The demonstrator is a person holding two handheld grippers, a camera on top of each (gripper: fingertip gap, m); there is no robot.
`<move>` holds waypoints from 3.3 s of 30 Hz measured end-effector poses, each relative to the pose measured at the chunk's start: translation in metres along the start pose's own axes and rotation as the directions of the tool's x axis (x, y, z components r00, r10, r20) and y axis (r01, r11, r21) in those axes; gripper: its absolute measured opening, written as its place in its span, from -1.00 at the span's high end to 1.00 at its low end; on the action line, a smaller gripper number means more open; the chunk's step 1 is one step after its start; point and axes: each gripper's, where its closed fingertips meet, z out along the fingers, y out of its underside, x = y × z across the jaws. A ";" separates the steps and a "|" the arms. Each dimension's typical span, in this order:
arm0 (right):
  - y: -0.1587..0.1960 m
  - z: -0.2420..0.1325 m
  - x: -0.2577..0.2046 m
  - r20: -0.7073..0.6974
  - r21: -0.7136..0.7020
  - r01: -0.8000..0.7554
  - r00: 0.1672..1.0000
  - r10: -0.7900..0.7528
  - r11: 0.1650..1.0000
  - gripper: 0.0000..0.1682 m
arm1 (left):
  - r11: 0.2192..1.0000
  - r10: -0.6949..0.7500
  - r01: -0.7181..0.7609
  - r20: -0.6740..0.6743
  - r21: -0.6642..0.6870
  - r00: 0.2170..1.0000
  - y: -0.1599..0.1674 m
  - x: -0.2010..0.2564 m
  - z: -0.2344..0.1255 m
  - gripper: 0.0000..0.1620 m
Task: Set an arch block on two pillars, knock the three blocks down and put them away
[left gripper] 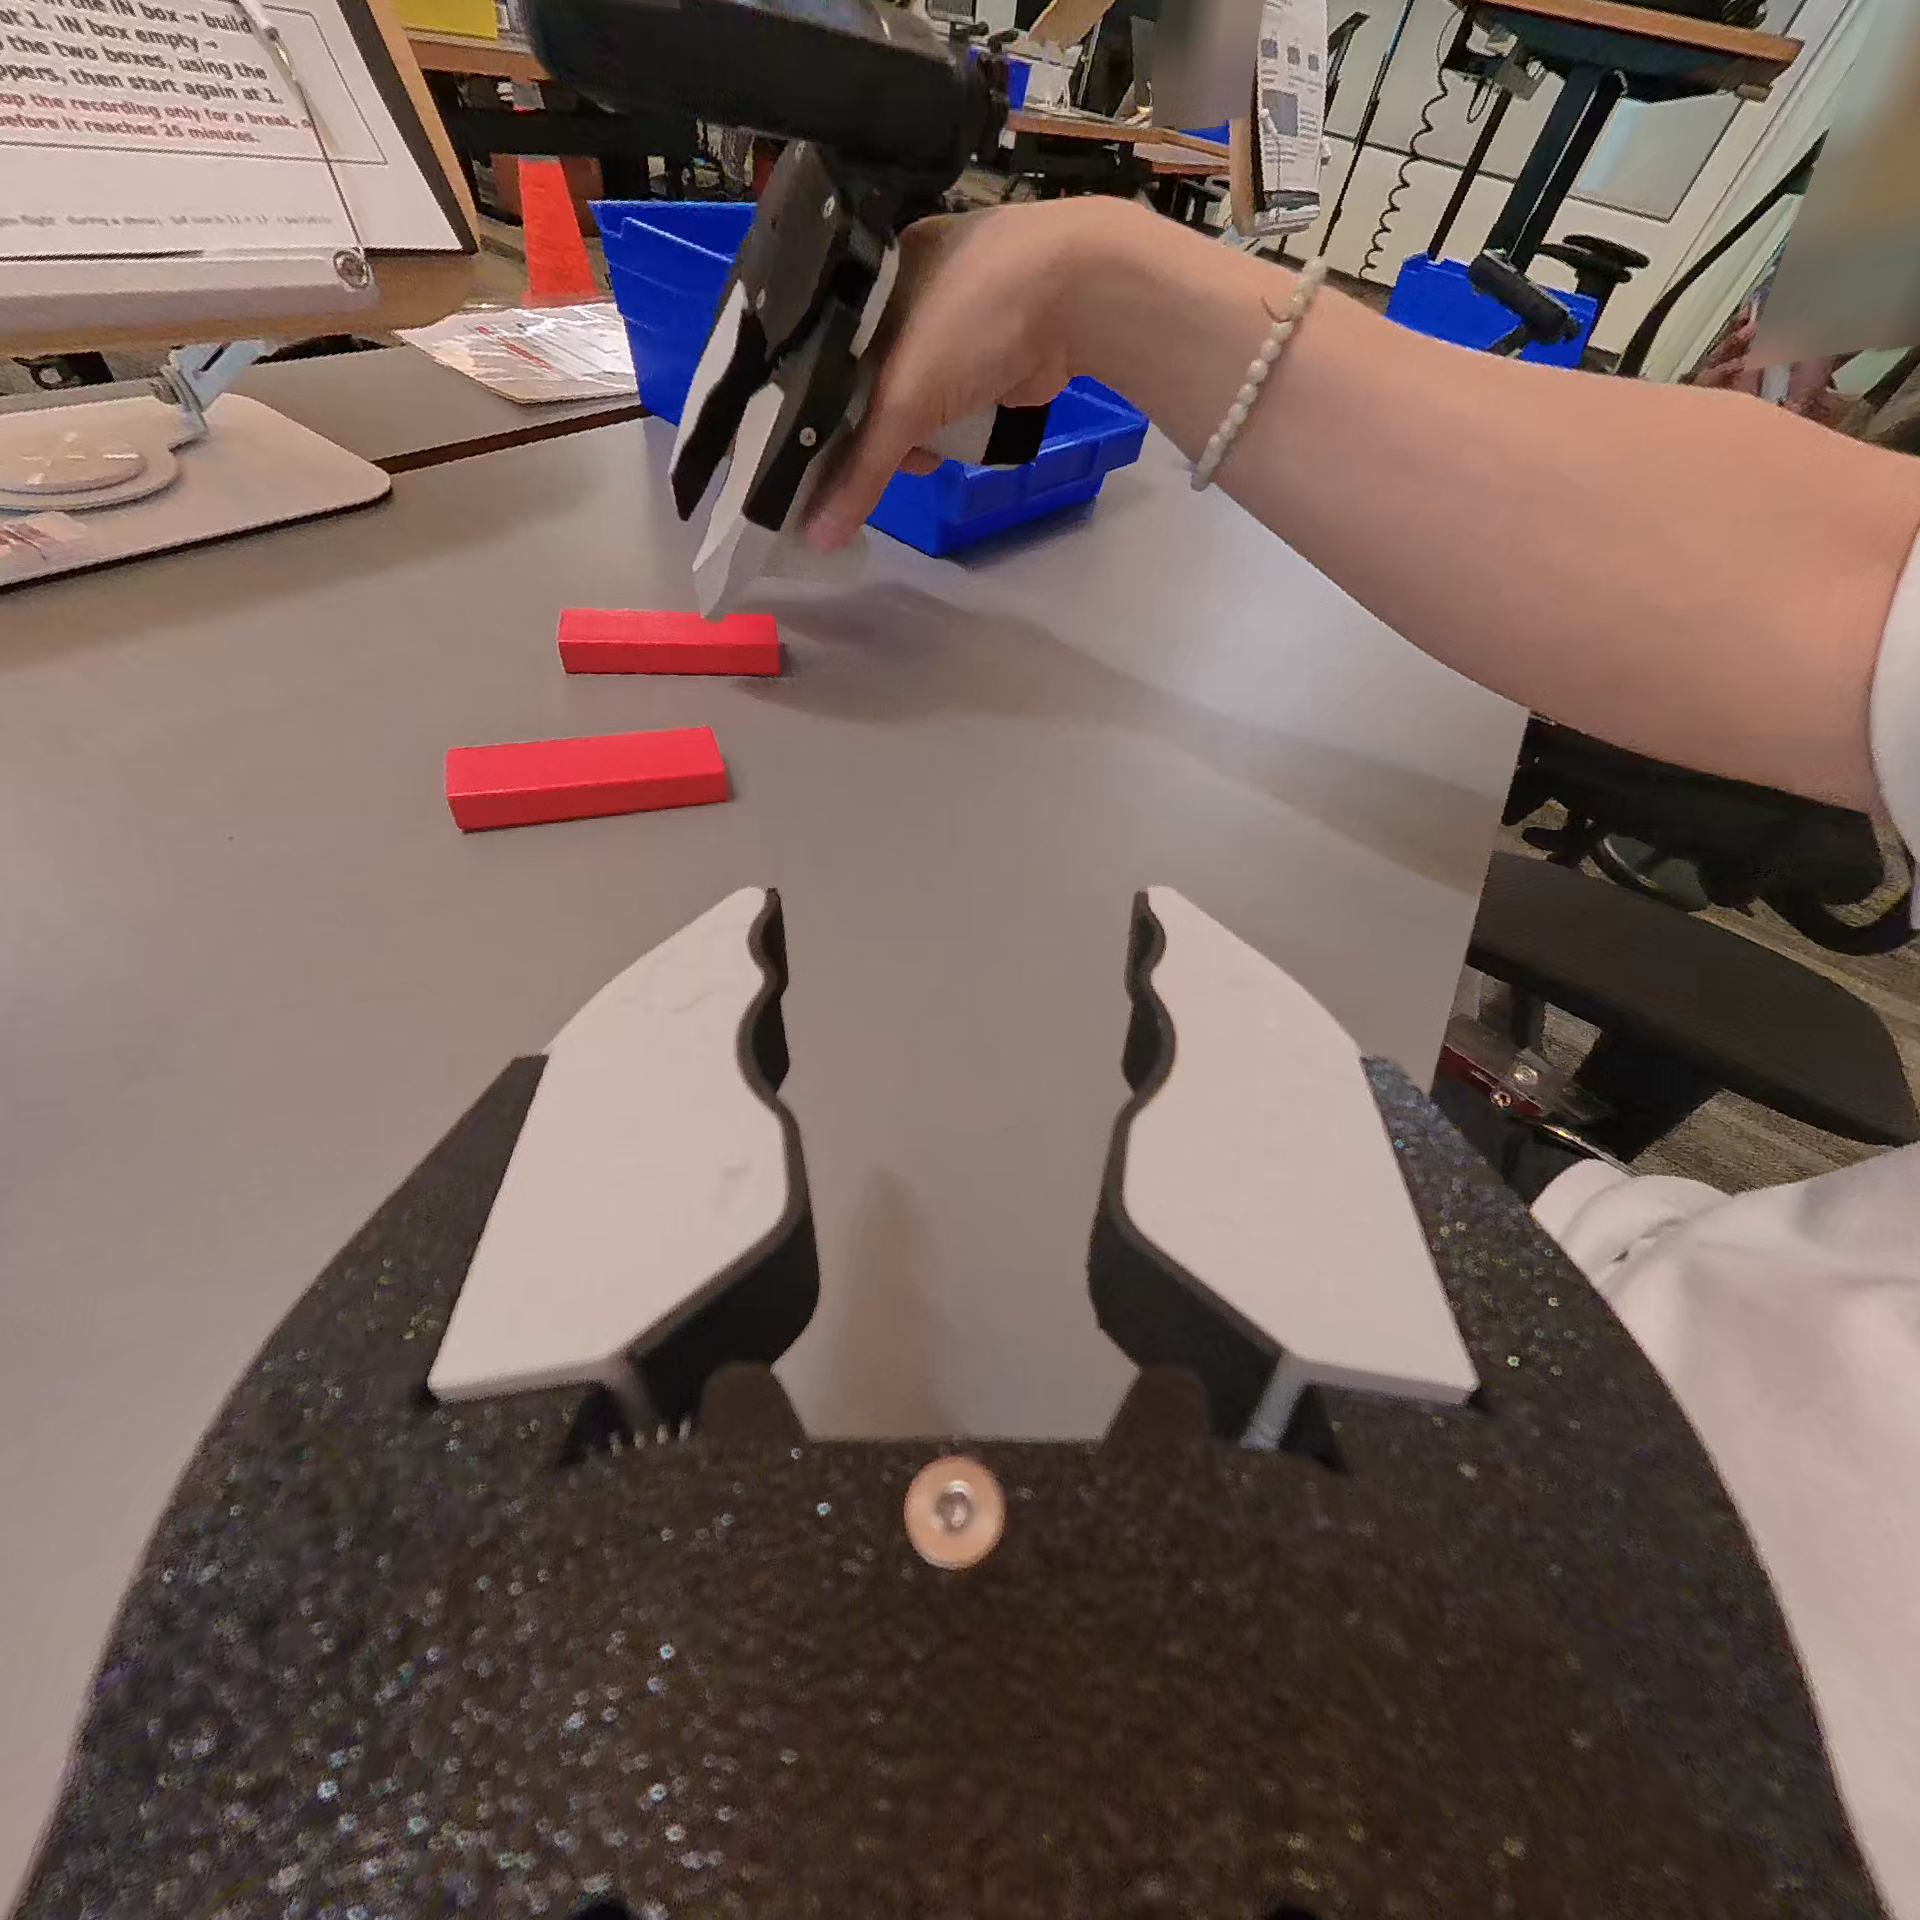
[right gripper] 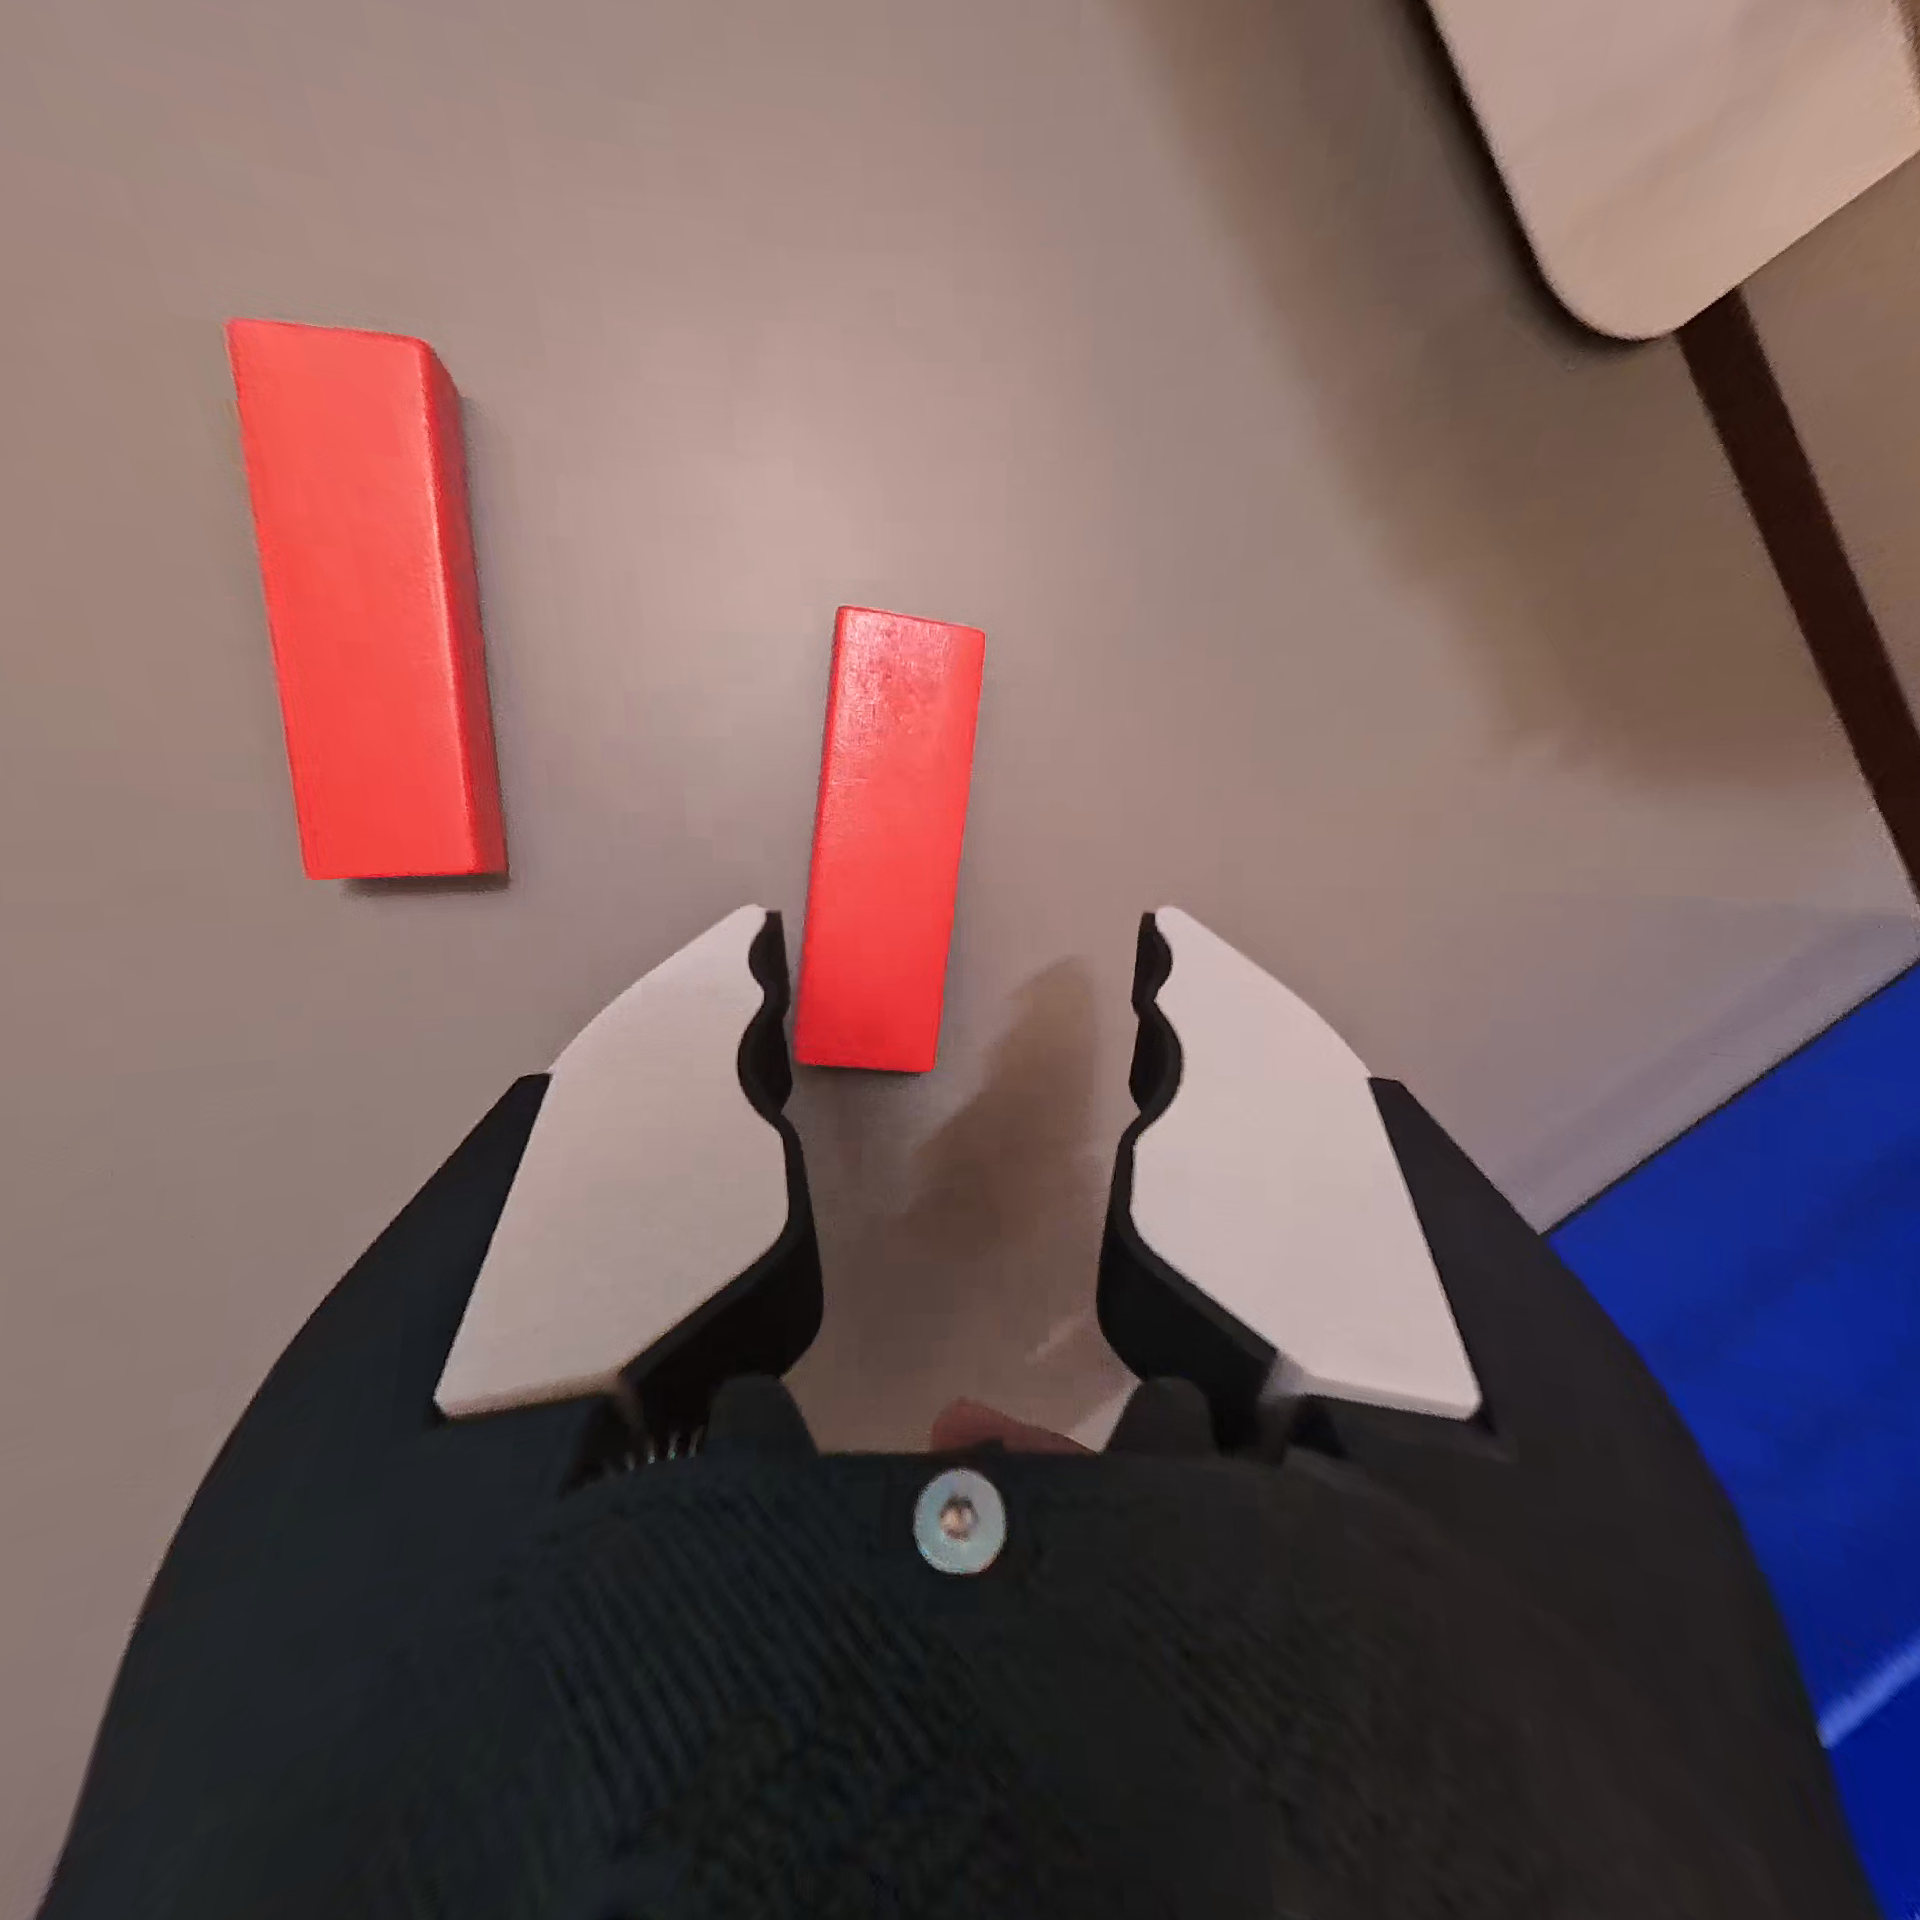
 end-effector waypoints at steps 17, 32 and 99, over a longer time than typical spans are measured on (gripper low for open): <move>0.000 0.002 -0.009 0.090 -0.118 0.138 0.988 -0.128 0.983 0.61 | 0.999 -0.026 0.029 0.075 -0.034 0.997 0.011 -0.003 -0.009 0.23; 0.175 -0.091 0.211 -0.263 -0.155 -0.473 0.866 0.426 0.867 0.61 | 0.999 -0.053 0.054 0.107 0.001 0.993 0.013 0.004 -0.013 0.23; 0.145 -0.054 0.174 -0.166 -0.128 -0.446 0.890 0.424 0.886 0.62 | 0.995 -0.043 0.017 0.267 0.096 0.963 -0.017 -0.033 -0.006 0.25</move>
